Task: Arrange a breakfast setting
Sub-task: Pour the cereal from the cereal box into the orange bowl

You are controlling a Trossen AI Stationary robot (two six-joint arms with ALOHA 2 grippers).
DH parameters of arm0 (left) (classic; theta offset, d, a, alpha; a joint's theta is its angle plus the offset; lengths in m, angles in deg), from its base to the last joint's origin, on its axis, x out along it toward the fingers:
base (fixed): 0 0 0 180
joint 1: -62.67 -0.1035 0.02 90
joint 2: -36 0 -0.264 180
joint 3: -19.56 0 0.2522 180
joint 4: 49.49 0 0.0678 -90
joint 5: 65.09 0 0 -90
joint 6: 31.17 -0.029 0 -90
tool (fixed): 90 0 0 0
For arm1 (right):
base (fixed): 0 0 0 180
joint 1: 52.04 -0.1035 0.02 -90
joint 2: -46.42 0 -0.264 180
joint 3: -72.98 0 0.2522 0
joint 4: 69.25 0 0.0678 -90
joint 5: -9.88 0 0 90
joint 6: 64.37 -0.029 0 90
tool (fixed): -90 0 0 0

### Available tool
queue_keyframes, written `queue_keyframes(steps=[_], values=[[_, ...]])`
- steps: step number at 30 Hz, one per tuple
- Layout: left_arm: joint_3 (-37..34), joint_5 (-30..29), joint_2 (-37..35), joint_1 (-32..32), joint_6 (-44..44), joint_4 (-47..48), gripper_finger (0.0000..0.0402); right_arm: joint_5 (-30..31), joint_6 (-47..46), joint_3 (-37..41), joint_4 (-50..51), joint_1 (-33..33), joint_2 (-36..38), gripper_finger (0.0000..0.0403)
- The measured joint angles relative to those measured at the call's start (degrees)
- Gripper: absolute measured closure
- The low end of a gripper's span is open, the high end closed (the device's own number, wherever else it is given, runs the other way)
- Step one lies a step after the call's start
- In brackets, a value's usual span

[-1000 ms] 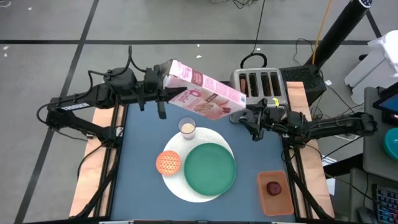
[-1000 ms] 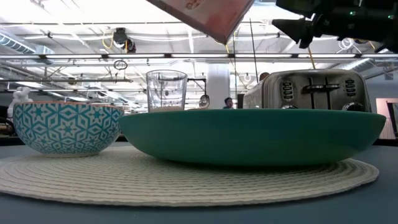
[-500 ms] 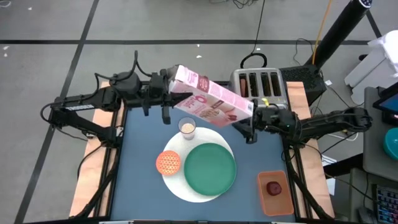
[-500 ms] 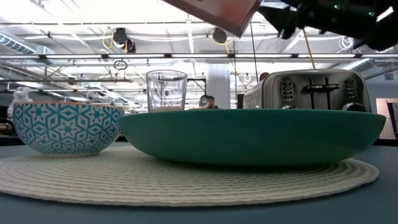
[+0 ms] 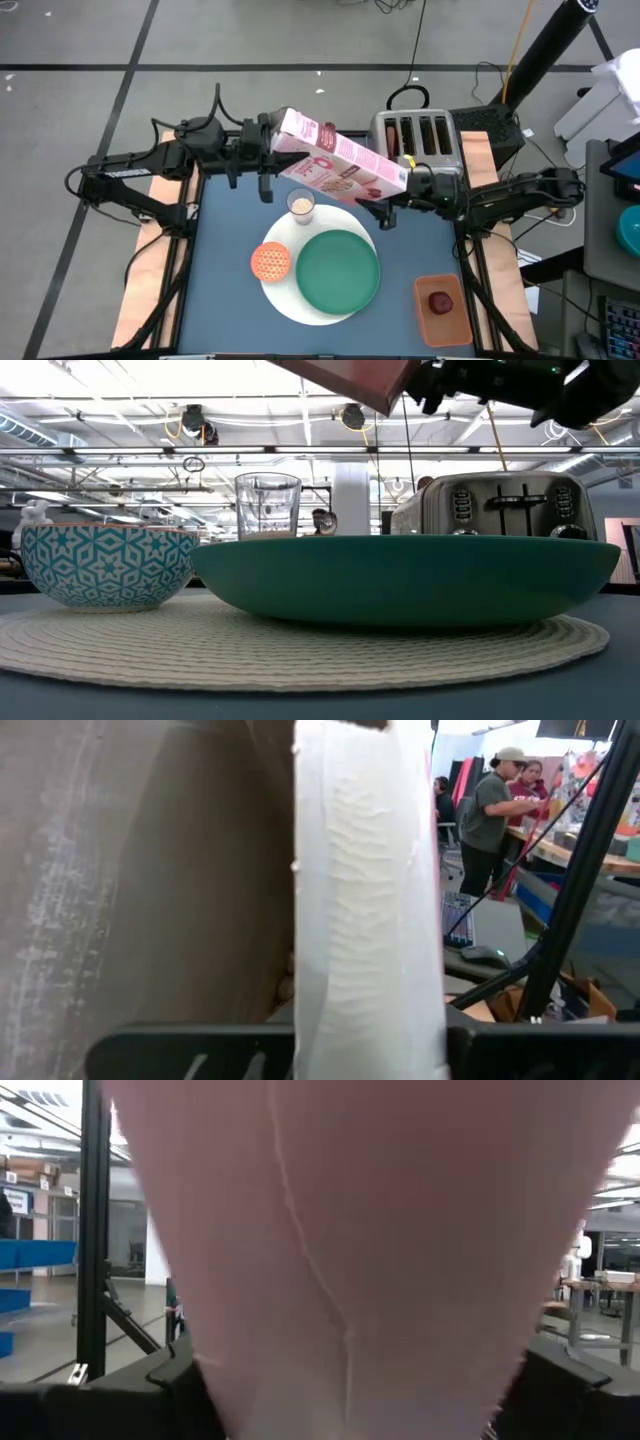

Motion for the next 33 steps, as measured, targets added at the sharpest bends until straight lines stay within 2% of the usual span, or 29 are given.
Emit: queue_keyframes(steps=[7, 20, 33], values=[[0.0, 0.11, 0.0, 0.0, 0.1, 0.04, 0.0398, 0.0, 0.81, -1.59, 0.01, 0.0, -2.28, 0.0083], [0.0, 0.02, -0.11, 0.07, 0.03, 0.23, 0.0398, 0.04, 2.8, -2.61, -0.25, 0.0, -3.18, 0.0176], [0.0, 0.09, -0.13, 0.07, 3.33, 0.21, 0.0368, -0.07, 2.78, -2.61, -0.63, 0.0, -3.18, 0.0183]])
